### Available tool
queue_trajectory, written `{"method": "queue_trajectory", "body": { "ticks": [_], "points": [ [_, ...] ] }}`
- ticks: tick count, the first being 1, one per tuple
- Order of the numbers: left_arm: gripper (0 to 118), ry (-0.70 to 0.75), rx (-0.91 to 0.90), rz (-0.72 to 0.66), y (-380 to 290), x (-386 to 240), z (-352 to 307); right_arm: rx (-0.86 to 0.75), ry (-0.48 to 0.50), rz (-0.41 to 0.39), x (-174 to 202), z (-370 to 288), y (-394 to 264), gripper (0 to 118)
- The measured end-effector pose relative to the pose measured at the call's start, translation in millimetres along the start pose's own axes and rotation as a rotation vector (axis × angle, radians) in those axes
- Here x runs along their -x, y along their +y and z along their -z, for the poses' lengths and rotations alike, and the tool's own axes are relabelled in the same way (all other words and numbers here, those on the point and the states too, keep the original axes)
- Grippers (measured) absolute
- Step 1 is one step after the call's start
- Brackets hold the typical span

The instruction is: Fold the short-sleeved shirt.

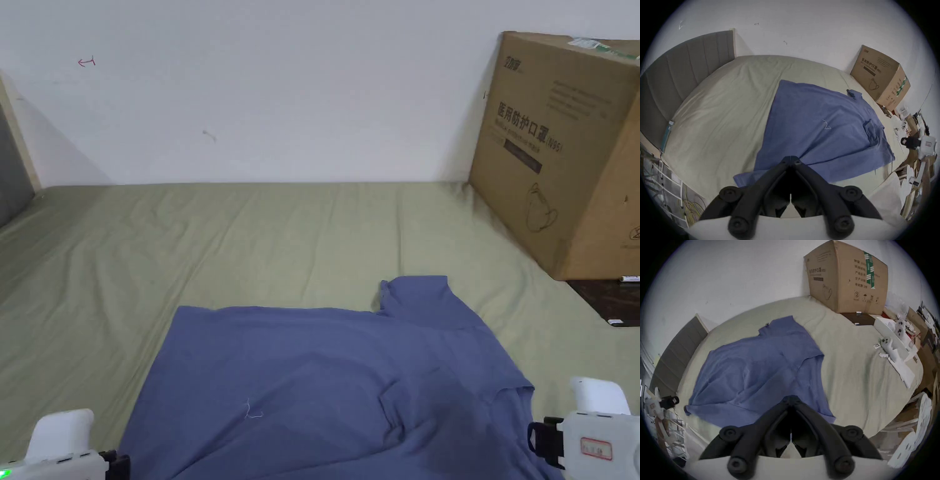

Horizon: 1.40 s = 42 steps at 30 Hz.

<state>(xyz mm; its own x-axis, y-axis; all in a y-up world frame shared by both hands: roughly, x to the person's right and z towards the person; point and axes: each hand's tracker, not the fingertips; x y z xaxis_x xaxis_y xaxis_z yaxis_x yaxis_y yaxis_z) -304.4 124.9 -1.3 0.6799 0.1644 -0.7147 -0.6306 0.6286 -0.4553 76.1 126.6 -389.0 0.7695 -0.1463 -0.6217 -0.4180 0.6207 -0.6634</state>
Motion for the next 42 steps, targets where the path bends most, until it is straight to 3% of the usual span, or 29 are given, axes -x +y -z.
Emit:
{"method": "queue_trajectory", "body": {
  "ticks": [10, 20, 21, 22, 24, 25, 27, 33, 37, 38, 39, 40, 42],
  "points": [
    [0, 0.018, 0.007, 0.054, 73, -17, 47, 0.006, -0.005, -0.020, 19, 42, 46, 0],
    [0, 0.036, 0.007, 0.087, 218, -21, 176, 0.024, 0.007, 0.027, 21, 92, 78, 0],
    [12, 0.032, 0.014, 0.084, 228, -18, 192, 0.033, 0.003, 0.036, 20, 96, 80, 0],
    [36, 0.052, 0.041, 0.060, 236, -17, 205, 0.039, 0.001, 0.044, 19, 99, 81, 0],
    [107, 0.067, 0.125, 0.040, 251, -13, 237, 0.048, -0.001, 0.051, 18, 106, 81, 0],
    [113, 0.061, 0.162, 0.033, 256, -11, 253, 0.051, -0.001, 0.050, 17, 108, 82, 0],
    [106, 0.069, 0.160, 0.033, 261, -12, 272, 0.057, -0.011, 0.047, 19, 111, 82, 0],
    [104, 0.083, 0.208, -0.037, 267, -7, 319, 0.087, -0.025, 0.027, 18, 124, 80, 0],
    [69, 0.112, 0.201, 0.012, 258, -12, 318, 0.106, -0.031, 0.021, 18, 129, 78, 0],
    [49, 0.129, 0.190, 0.030, 260, -12, 312, 0.108, -0.030, 0.023, 17, 130, 78, 0],
    [17, 0.153, 0.173, 0.077, 262, -15, 308, 0.111, -0.028, 0.026, 17, 131, 79, 0],
    [3, 0.162, 0.175, 0.089, 263, -17, 305, 0.112, -0.027, 0.031, 17, 132, 79, 0],
    [3, 0.126, 0.182, 0.080, 264, -14, 300, 0.108, -0.022, 0.044, 17, 132, 81, 0]
  ]
}}
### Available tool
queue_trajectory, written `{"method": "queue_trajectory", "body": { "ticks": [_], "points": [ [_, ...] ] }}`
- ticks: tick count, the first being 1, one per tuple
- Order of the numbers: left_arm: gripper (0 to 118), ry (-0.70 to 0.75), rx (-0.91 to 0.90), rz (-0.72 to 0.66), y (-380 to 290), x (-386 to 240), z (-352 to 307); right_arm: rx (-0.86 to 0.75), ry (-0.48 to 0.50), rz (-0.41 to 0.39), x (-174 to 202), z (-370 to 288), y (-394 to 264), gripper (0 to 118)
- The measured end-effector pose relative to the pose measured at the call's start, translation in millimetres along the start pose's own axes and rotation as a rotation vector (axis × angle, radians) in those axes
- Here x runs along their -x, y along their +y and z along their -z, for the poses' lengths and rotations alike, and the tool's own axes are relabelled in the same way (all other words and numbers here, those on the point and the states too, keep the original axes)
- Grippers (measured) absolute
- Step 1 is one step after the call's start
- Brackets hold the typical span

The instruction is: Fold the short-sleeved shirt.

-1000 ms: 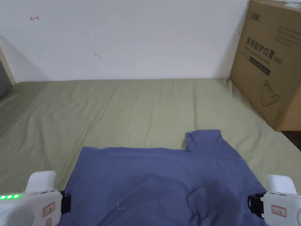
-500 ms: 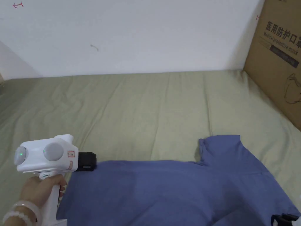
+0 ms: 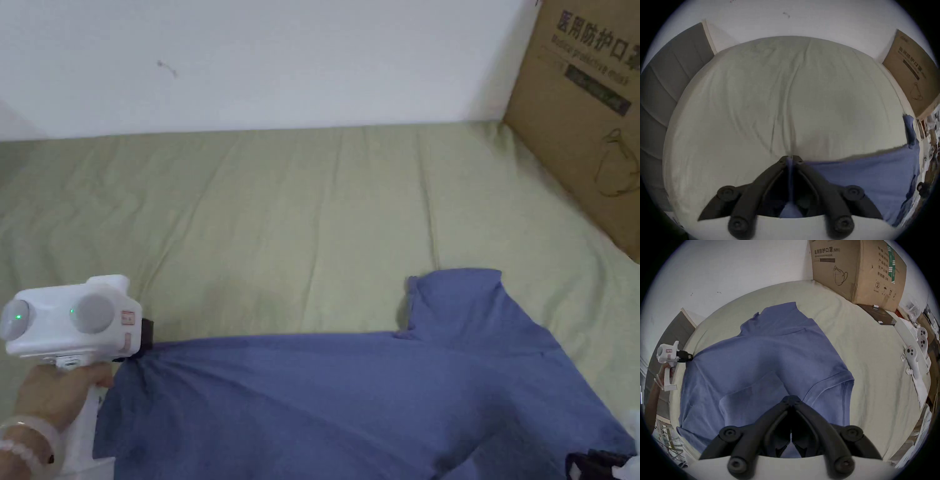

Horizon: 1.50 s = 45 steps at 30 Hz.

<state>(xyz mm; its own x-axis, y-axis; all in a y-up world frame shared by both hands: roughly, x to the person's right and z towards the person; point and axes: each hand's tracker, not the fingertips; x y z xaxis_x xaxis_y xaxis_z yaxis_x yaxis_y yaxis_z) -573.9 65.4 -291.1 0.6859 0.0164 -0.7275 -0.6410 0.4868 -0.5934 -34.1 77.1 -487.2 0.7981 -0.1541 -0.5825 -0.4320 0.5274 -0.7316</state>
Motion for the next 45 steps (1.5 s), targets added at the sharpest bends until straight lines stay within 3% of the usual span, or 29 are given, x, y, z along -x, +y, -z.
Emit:
{"method": "queue_trajectory", "body": {
  "ticks": [7, 8, 9, 10, 11, 16, 22, 24, 25, 26, 27, 28, 29, 32, 36, 45],
  "points": [
    [3, -0.042, -0.059, 0.006, 1, 0, -30, -0.031, 0.027, 0.000, -13, -2, 44, 0],
    [3, -0.038, -0.066, 0.014, 1, 2, -33, -0.029, 0.032, 0.001, -18, 1, 58, 14],
    [3, -0.034, -0.073, 0.024, 2, 1, -35, -0.028, 0.035, 0.005, -22, 5, 71, 54],
    [3, -0.033, -0.075, 0.033, 3, -1, -38, -0.023, 0.032, 0.007, -26, 12, 86, 82],
    [3, -0.031, -0.080, 0.041, 3, -2, -39, -0.011, 0.026, 0.005, -29, 21, 102, 92],
    [3, -0.016, -0.076, 0.072, 2, -4, -34, 0.040, -0.046, -0.048, -34, 75, 164, 92],
    [3, -0.015, -0.053, 0.072, 0, -1, -24, 0.206, -0.081, -0.054, -37, 145, 163, 87],
    [3, -0.017, -0.047, 0.075, -1, 0, -24, 0.158, -0.087, -0.053, -34, 142, 159, 84],
    [3, -0.017, -0.043, 0.080, -1, 0, -24, 0.158, -0.087, -0.055, -44, 146, 164, 77],
    [3, -0.016, -0.045, 0.086, -1, -1, -25, 0.139, -0.090, -0.073, -42, 139, 165, 61],
    [3, -0.015, -0.047, 0.091, -1, -2, -27, 0.115, -0.107, -0.104, -40, 133, 165, 10],
    [3, -0.019, -0.049, 0.092, -1, -2, -30, 0.108, -0.055, -0.087, -40, 129, 165, 0],
    [3, -0.032, -0.054, 0.084, -1, -2, -34, 0.114, -0.030, -0.039, -36, 123, 160, 0],
    [3, -0.021, -0.062, 0.083, -5, -3, -48, 0.130, -0.055, -0.070, -28, 120, 147, 0],
    [3, -0.029, -0.094, 0.086, -13, 0, -83, 0.076, -0.031, -0.038, -32, 92, 151, 0],
    [3, -0.008, -0.260, 0.106, -28, 3, -194, -0.099, -0.001, -0.064, -11, -48, 170, 0]
  ]
}}
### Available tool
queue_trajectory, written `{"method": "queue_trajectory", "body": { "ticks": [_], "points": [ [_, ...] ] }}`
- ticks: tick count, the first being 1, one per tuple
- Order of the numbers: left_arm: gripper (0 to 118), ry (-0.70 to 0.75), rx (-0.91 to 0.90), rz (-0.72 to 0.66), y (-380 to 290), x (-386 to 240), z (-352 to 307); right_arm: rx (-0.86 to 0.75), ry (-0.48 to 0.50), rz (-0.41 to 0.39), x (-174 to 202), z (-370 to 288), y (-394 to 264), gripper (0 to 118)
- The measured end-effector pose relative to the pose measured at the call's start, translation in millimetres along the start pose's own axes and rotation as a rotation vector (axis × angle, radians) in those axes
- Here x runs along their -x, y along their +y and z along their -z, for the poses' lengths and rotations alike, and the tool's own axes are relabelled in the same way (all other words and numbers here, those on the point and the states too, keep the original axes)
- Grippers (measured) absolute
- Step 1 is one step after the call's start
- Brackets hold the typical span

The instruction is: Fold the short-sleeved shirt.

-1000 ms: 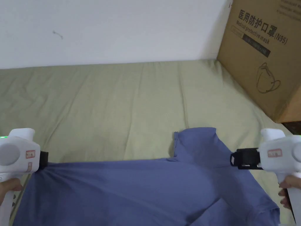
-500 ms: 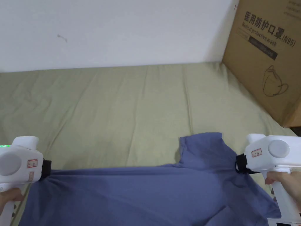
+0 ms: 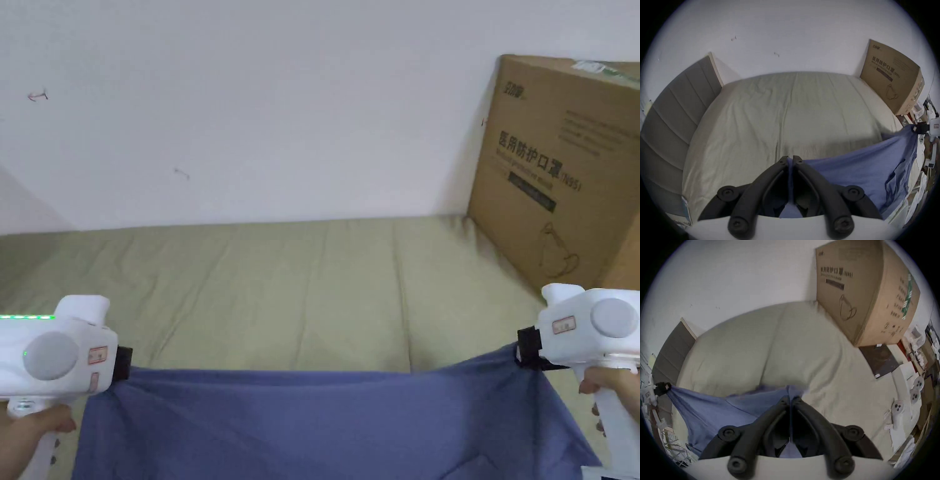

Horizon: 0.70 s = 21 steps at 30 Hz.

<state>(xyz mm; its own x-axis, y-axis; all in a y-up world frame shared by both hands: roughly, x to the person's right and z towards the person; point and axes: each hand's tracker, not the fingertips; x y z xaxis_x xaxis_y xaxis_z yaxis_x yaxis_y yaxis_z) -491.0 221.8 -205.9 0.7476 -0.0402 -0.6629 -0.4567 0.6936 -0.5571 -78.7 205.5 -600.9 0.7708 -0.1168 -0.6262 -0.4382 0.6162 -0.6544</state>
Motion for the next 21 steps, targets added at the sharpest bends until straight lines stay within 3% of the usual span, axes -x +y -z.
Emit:
{"method": "queue_trajectory", "body": {
  "ticks": [11, 21],
  "points": [
    [3, 0.084, -0.263, -0.064, 83, 16, -122, -0.220, 0.026, 0.001, 31, -136, 75, 0],
    [3, 0.177, -0.382, -0.078, 206, 32, -147, -0.336, 0.018, -0.004, 69, -185, 203, 0]
  ]
}}
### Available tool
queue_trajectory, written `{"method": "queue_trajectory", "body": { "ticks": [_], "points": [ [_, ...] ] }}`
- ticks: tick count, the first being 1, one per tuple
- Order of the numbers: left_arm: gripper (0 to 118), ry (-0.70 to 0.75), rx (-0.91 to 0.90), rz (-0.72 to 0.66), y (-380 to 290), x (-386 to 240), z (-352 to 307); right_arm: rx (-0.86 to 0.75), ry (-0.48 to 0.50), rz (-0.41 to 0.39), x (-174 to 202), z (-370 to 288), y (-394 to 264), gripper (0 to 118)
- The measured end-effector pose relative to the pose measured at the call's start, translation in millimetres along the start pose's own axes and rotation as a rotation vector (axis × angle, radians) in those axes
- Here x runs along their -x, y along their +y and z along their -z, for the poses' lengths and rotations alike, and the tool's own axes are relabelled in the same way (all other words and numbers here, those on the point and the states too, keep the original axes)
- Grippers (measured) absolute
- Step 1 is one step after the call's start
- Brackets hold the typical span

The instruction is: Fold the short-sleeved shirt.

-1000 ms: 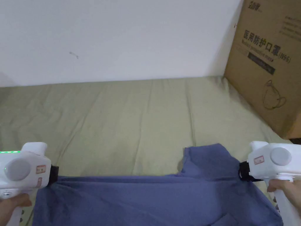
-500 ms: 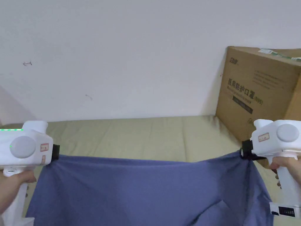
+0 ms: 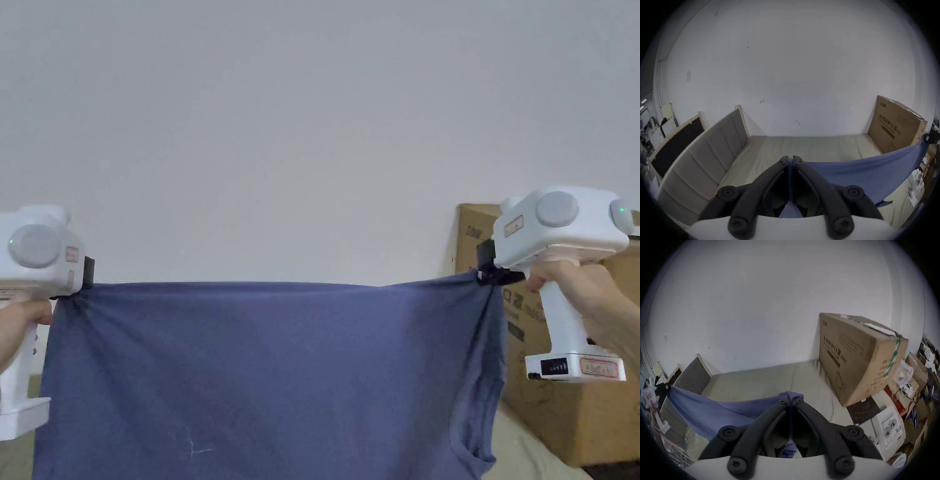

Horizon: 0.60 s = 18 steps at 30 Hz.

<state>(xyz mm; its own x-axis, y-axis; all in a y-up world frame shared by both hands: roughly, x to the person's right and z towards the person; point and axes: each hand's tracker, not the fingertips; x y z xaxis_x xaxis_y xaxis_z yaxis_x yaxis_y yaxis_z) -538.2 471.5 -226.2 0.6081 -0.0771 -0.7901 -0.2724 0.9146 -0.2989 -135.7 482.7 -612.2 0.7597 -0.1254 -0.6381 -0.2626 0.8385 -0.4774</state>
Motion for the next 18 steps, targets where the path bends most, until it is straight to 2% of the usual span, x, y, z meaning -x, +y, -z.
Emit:
{"method": "queue_trajectory", "body": {
  "ticks": [4, 7, 10, 12, 14, 18],
  "points": [
    [3, 0.048, -0.039, -0.018, 49, -4, 28, -0.066, 0.012, 0.043, 15, 14, 57, 0],
    [3, 0.048, -0.069, -0.007, 83, -7, 40, -0.134, -0.023, 0.019, 26, 10, 100, 0],
    [3, 0.071, -0.120, 0.001, 110, -10, 42, -0.189, -0.006, 0.032, 32, -1, 129, 0],
    [3, 0.067, -0.181, -0.033, 119, -11, 35, -0.219, -0.026, 0.020, 36, -9, 139, 0],
    [3, 0.068, -0.183, -0.010, 125, -12, 36, -0.232, -0.049, 0.006, 38, -15, 145, 0],
    [3, 0.084, -0.200, 0.003, 111, -17, 44, -0.243, -0.037, -0.013, 40, -13, 140, 0]
  ]
}}
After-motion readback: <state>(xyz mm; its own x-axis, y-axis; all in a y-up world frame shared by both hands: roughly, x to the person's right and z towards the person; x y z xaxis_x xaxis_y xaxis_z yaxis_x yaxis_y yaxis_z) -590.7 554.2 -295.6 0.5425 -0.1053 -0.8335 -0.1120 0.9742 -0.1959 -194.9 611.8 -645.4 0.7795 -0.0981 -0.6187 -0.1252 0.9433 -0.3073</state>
